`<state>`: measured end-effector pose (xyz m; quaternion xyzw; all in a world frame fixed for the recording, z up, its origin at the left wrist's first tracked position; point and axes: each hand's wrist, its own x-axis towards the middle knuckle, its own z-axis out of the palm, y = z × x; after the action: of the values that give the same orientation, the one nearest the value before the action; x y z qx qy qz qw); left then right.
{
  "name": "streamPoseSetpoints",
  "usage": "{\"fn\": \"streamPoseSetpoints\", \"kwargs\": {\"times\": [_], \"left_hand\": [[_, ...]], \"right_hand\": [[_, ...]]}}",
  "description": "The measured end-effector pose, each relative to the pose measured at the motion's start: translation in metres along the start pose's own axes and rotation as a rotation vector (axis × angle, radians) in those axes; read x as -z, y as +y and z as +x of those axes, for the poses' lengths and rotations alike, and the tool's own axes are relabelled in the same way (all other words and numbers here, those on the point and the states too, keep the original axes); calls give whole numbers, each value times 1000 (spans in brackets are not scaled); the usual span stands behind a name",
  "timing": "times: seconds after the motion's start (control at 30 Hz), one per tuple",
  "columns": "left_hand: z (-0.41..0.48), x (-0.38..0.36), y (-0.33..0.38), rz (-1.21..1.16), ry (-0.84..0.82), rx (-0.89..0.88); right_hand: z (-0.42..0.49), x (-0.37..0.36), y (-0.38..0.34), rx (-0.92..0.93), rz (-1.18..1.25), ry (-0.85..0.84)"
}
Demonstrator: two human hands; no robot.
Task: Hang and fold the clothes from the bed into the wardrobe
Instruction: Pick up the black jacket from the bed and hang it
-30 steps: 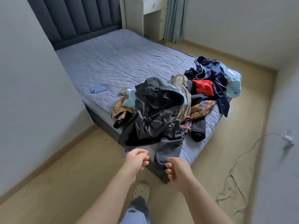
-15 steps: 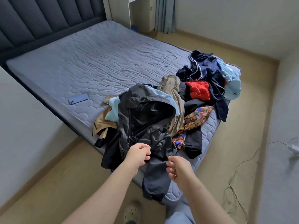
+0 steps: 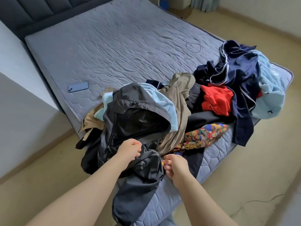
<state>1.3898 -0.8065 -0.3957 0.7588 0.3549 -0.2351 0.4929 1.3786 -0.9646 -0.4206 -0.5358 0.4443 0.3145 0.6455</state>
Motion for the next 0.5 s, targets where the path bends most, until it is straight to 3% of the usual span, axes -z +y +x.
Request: {"fn": "streamPoseSetpoints", "kwargs": {"times": [0.23,0.5], "left_hand": [[73,-53,52,-13,-42,14],[139,-94,104,-874,-226,260]], "right_hand": [[57,-3,-42,-19,-63,-24],[105,32,-52,-38,-46,15]]}}
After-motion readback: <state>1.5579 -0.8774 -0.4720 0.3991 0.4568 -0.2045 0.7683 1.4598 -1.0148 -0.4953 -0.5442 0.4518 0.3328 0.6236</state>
